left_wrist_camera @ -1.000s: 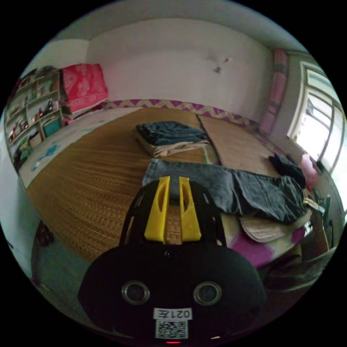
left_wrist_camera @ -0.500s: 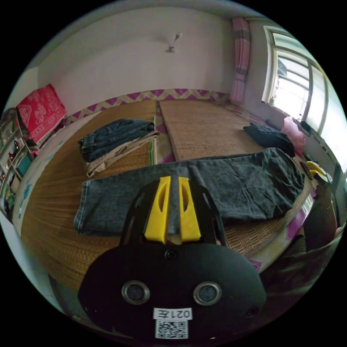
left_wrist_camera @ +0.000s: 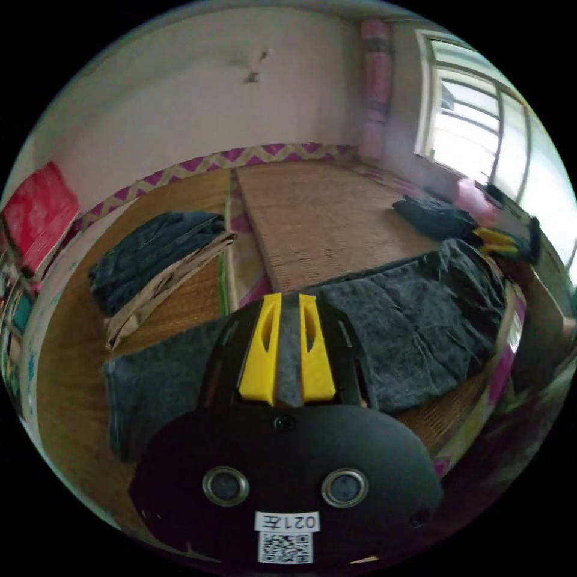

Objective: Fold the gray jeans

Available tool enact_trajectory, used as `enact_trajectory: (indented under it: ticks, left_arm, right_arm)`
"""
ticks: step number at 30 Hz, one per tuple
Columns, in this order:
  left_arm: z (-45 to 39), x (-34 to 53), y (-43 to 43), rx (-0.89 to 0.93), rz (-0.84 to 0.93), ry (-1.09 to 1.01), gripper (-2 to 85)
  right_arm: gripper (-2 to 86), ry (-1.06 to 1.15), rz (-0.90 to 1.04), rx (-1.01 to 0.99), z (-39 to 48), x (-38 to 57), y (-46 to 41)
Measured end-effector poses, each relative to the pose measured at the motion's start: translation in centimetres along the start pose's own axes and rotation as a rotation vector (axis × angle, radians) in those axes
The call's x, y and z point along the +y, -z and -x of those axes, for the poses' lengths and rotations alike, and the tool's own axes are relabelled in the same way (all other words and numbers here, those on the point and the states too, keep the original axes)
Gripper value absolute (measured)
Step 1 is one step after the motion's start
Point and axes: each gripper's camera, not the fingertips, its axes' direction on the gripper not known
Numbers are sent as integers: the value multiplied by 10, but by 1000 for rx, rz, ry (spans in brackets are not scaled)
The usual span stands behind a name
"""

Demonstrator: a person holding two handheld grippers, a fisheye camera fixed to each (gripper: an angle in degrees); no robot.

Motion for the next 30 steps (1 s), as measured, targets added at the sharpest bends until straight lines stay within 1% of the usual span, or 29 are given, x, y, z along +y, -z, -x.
enact_trajectory:
  ticks: [2, 6, 9, 11, 12, 13, 14, 17, 20, 22, 24, 26, 27, 28, 30]
  left_arm:
    - [-3, -12, -17, 6, 51, -94, 64]
    - [0, -25, -32, 28, 79, -185, 75]
    - [-1, -32, -47, 22, 148, -273, 86]
    - [-1, -33, -62, 28, 227, -324, 93]
    - [-1, -33, -65, 17, 244, -337, 94]
    - [-1, -32, -69, -8, 267, -360, 97]
    - [1, -32, -71, -12, 274, -365, 98]
    - [4, -32, -73, -12, 266, -365, 101]
    - [7, -32, -74, -26, 261, -377, 105]
    - [14, -33, -74, -2, 253, -353, 103]
    - [27, -33, -75, 15, 246, -303, 87]
    - [40, -29, -80, 117, 280, -276, 50]
    - [43, -27, -81, 133, 289, -272, 31]
    - [44, -21, -77, 131, 279, -278, 8]
    - [44, -12, -59, 115, 211, -301, -3]
  right_arm:
    - [115, 60, 125, -4, -31, -8, -37]
    - [112, 115, 243, -11, -69, -15, -67]
    - [100, 140, 315, -90, -93, -22, -84]
    - [64, 134, 385, -227, -107, -24, -95]
    - [49, 139, 396, -240, -109, -24, -96]
    - [19, 152, 380, -272, -113, -24, -91]
    - [10, 143, 338, -272, -117, -23, -82]
    - [0, 106, 228, -281, -124, -18, -57]
    - [-3, 110, 187, -274, -122, -13, -37]
    - [-4, 115, 173, -273, -121, -12, -28]
    - [-4, 110, 168, -282, -122, -11, -21]
    - [-4, 103, 175, -280, -123, -10, -16]
    - [-4, 101, 177, -279, -123, -10, -15]
    - [-5, 97, 179, -274, -123, -9, -12]
    - [-5, 98, 177, -267, -121, -8, -5]
